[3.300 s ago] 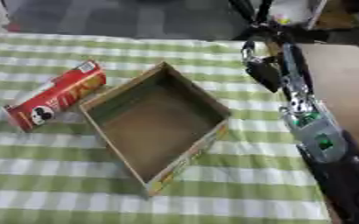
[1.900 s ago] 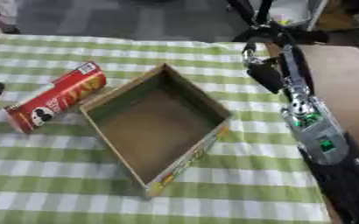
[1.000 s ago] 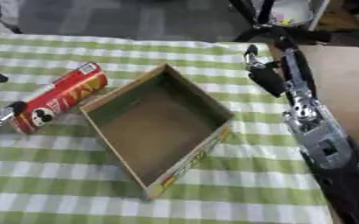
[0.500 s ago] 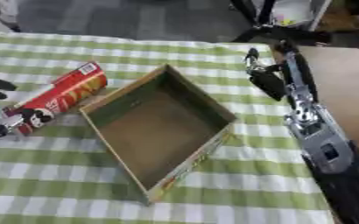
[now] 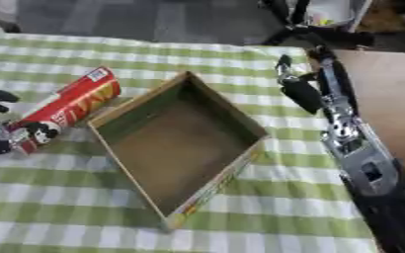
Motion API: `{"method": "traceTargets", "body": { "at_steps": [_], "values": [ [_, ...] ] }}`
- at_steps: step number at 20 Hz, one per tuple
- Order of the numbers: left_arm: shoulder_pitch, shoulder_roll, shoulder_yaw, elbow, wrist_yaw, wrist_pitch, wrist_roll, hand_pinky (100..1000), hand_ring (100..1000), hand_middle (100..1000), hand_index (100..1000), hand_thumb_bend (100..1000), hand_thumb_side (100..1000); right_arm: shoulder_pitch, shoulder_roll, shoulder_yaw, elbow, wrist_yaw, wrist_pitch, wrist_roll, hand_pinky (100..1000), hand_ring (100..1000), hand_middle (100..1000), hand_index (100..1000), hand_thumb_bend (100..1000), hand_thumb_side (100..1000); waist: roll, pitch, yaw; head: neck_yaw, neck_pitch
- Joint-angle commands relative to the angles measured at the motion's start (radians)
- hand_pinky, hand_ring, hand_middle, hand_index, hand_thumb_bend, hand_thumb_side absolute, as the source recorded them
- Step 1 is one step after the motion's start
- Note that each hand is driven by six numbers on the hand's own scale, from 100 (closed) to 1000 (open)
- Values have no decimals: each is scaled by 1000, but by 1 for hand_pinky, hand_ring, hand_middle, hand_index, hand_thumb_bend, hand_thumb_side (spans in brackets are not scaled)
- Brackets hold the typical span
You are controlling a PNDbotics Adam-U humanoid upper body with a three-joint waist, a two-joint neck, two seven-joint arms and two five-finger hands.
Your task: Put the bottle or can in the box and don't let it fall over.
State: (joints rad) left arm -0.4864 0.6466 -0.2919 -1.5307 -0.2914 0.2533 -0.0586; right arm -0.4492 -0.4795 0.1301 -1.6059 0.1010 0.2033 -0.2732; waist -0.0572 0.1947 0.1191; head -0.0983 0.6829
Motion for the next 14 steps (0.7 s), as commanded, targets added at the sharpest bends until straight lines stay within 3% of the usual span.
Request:
{"method": "traceTargets", "body": {
  "at_steps": [1, 14],
  "values": [
    [-20, 10, 9, 4, 3, -3, 7, 693, 792, 832, 819, 455, 494, -17, -24, -7, -8, -4, 2, -1, 704, 983, 988, 1000, 100, 480, -8, 2, -1, 2, -13],
    [-4, 20, -17, -28, -29, 20, -46, 673, 776, 818, 798, 478, 428, -17, -22, -8, -8, -2, 5, -7, 703, 982, 987, 1000, 100, 478, -6, 0, -3, 3, -15]
  ]
}}
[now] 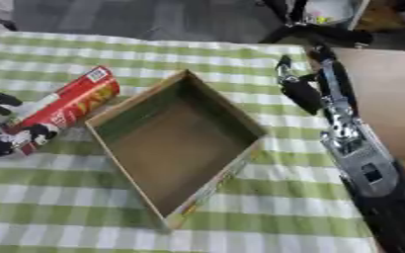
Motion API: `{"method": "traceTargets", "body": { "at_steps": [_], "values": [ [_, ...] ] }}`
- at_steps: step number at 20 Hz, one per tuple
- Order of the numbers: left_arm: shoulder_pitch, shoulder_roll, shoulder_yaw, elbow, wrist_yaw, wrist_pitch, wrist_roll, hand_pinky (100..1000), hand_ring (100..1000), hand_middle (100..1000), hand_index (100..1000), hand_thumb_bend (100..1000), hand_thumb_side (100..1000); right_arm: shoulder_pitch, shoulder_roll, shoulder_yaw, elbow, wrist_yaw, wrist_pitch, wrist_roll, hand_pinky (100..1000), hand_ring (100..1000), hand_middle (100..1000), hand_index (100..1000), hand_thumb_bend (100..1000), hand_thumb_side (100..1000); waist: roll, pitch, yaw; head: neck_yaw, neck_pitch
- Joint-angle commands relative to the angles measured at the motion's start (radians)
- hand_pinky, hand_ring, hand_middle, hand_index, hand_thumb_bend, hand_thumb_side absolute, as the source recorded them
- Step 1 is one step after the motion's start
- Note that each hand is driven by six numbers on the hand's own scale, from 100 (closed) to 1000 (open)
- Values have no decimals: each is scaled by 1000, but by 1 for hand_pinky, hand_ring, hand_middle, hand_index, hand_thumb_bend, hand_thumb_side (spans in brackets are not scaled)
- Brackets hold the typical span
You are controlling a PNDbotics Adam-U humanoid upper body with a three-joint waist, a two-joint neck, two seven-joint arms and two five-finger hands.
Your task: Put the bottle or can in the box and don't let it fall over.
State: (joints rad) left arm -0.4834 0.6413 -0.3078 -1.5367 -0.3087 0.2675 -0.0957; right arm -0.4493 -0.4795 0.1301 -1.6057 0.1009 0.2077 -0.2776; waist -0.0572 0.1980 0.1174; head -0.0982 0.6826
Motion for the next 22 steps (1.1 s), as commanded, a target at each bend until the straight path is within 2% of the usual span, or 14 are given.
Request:
{"method": "traceTargets", "body": {
  "at_steps": [1, 15, 22],
  "values": [
    [-5, 24, -5, -22, -14, 9, -8, 668, 773, 816, 797, 479, 415, -16, -22, -8, -8, -2, 0, -2, 703, 982, 988, 1000, 100, 478, -6, -3, -2, 3, -16],
    [3, -7, -36, -4, -14, 36, 5, 632, 748, 814, 796, 478, 362, -15, -18, -8, -7, 5, 0, -5, 702, 981, 987, 1000, 100, 476, -5, -4, -4, 5, -19],
    [4, -20, -45, 8, -32, 69, 13, 624, 748, 815, 799, 484, 255, -16, -16, -9, -7, 7, 0, -5, 702, 981, 987, 1000, 100, 476, -6, -5, -5, 5, -21]
  ]
}}
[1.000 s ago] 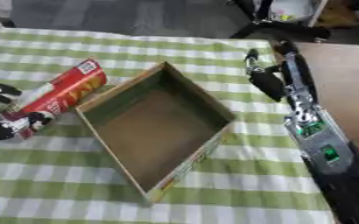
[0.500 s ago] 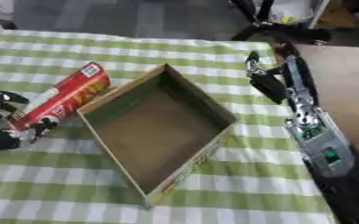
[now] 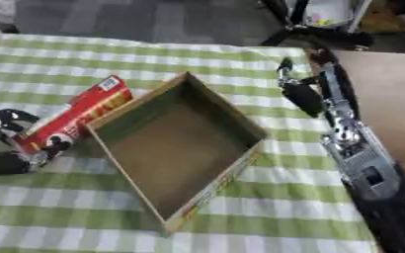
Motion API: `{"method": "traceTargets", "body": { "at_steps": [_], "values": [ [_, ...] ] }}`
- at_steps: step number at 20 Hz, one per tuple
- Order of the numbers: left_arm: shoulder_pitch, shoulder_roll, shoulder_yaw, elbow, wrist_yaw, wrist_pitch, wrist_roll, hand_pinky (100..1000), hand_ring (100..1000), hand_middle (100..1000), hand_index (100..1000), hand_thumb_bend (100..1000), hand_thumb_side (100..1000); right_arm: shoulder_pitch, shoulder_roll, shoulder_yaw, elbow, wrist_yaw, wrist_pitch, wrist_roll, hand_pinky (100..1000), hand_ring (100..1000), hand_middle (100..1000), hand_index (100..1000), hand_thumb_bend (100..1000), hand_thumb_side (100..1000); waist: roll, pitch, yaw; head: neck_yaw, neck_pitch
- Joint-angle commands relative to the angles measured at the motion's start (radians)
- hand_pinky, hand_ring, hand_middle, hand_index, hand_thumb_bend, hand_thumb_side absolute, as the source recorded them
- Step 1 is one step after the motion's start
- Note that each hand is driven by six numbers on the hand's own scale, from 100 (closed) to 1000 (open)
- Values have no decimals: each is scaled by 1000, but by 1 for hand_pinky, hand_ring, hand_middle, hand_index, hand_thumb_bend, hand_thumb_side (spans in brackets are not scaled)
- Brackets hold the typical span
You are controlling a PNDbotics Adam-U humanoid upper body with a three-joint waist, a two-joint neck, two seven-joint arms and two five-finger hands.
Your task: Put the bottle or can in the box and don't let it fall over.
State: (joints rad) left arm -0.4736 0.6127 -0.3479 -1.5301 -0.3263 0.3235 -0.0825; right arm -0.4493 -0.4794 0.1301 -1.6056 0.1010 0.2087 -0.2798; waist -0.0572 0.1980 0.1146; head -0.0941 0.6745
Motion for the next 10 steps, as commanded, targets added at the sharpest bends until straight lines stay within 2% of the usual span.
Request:
{"method": "traceTargets", "body": {
  "at_steps": [1, 6, 10],
  "values": [
    [-6, 8, -6, 3, -19, 17, -2, 620, 745, 815, 798, 489, 248, -16, -16, -9, -7, 7, -1, -3, 702, 981, 987, 1000, 100, 476, -6, -5, -2, 1, -13],
    [-8, 5, -8, 9, -42, 37, -3, 577, 704, 800, 781, 500, 209, -16, -15, -9, -7, 7, -2, -3, 700, 981, 987, 1000, 100, 476, -6, -5, -2, 1, -12],
    [-10, 0, -6, 11, -47, 53, 13, 531, 652, 755, 743, 498, 183, -15, -14, -10, -7, 6, -2, -3, 699, 981, 986, 1000, 100, 475, -6, -5, -3, 1, -13]
  ]
}}
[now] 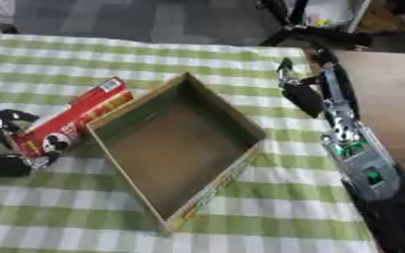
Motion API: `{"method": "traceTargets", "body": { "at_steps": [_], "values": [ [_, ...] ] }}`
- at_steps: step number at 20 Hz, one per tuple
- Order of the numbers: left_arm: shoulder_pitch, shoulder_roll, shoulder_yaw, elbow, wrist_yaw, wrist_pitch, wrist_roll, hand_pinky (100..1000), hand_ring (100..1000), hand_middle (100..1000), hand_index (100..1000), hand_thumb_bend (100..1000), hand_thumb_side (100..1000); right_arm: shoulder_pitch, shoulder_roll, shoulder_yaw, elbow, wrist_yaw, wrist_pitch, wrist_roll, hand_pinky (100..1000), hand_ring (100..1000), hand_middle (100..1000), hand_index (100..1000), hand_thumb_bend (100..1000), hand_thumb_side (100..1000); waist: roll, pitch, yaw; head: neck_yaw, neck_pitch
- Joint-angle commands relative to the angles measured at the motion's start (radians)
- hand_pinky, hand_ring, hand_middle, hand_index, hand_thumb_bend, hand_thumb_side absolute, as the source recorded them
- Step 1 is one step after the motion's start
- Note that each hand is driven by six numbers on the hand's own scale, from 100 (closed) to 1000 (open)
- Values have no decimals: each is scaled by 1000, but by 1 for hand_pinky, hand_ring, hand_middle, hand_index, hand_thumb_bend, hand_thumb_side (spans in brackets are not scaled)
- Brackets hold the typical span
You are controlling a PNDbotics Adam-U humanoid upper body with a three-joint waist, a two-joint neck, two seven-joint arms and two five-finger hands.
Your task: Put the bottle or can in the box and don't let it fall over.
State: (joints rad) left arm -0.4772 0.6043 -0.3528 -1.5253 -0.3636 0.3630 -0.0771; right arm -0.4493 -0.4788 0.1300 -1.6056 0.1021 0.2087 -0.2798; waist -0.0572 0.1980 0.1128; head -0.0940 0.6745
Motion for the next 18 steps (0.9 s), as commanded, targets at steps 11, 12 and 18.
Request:
{"method": "traceTargets", "body": {
  "at_steps": [11, 12, 18],
  "values": [
    [-11, -3, 0, 26, 27, 39, 124, 371, 509, 576, 589, 453, 100, -15, -13, -10, -6, 3, 0, -3, 698, 980, 985, 1000, 100, 471, -8, -4, -2, 0, -14],
    [-11, -4, 1, 29, 32, 41, 134, 358, 502, 567, 577, 438, 100, -14, -13, -11, -6, 3, 0, -3, 698, 980, 985, 1000, 100, 471, -8, -4, -3, -1, -14],
    [-13, -2, 8, 24, 70, 47, 211, 301, 473, 526, 513, 346, 100, -12, -14, -11, -5, 1, 1, -4, 697, 979, 985, 1000, 100, 472, -7, -4, -2, -2, -12]
  ]
}}
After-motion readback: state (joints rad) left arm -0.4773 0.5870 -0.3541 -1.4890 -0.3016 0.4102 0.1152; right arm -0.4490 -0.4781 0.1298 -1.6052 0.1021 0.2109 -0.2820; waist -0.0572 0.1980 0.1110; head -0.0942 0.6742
